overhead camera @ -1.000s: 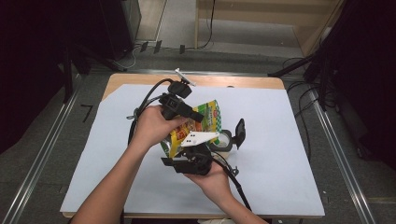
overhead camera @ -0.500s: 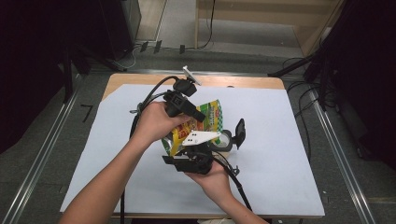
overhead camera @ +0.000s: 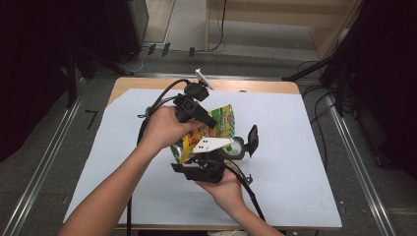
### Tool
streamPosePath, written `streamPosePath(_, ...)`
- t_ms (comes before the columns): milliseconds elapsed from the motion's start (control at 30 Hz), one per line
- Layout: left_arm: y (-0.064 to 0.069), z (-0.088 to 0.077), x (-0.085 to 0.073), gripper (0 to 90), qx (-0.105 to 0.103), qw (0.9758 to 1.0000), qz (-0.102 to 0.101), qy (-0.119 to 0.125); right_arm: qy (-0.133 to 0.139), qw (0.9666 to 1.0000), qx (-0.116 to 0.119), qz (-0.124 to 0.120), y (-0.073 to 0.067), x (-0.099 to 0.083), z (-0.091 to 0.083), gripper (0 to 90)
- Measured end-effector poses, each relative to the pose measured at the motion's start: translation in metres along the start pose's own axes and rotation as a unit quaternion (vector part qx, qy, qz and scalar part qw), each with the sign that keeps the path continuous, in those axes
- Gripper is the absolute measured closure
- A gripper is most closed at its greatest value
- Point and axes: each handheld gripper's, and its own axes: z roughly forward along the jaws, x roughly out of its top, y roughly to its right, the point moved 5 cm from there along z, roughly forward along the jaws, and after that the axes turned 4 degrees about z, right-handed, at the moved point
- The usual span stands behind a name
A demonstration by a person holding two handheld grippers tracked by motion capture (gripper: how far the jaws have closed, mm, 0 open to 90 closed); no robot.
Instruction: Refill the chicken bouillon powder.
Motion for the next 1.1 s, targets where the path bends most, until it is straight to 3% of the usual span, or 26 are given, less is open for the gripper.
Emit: streamPosePath(1100,-0.0018,0.0027,-0.0019,81.7,-0.005,1.0000,-0.003,0.003,-0.003,1.0000,-0.001,0.002,0.0004,-0.0019,0.0015,66.3)
